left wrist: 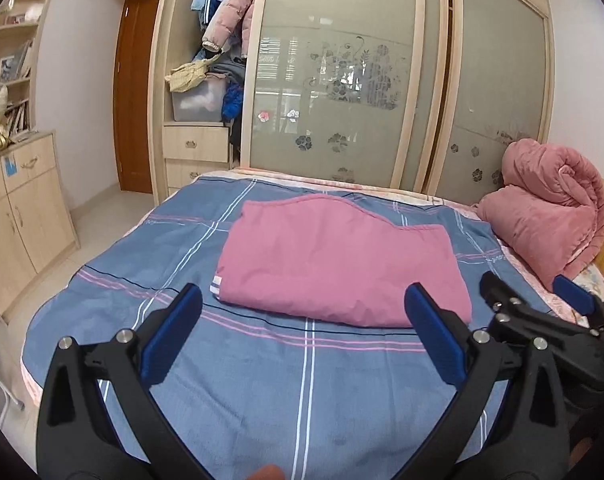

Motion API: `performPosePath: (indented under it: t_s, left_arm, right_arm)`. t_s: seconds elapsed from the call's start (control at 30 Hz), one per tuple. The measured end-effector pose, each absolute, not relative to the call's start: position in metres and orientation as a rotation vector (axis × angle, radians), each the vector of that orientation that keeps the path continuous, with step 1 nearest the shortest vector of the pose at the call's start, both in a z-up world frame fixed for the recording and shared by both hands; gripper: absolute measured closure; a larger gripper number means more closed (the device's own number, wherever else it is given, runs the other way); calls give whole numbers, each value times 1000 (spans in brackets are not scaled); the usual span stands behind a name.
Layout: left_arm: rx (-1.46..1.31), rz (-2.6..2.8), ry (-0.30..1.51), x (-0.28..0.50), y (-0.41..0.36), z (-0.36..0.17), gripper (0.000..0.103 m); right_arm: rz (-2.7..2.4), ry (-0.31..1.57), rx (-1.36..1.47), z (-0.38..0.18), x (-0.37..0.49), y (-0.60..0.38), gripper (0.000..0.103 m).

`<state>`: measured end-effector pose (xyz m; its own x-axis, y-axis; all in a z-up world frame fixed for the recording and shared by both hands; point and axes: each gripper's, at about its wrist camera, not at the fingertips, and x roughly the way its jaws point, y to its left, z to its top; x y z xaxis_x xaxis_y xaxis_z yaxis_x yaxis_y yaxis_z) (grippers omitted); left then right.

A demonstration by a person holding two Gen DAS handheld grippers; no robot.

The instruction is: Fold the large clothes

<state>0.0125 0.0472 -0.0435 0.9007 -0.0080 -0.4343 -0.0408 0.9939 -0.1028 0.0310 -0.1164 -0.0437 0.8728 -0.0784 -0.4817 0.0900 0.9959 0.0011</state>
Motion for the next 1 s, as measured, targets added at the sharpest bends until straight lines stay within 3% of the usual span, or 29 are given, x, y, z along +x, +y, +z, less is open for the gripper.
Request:
performPosePath:
  t_s: [1.0]
  left_arm:
    - [-30, 36, 478, 17, 39, -53, 2]
  right_arm:
    - [-154, 531, 4, -59, 34, -117, 1]
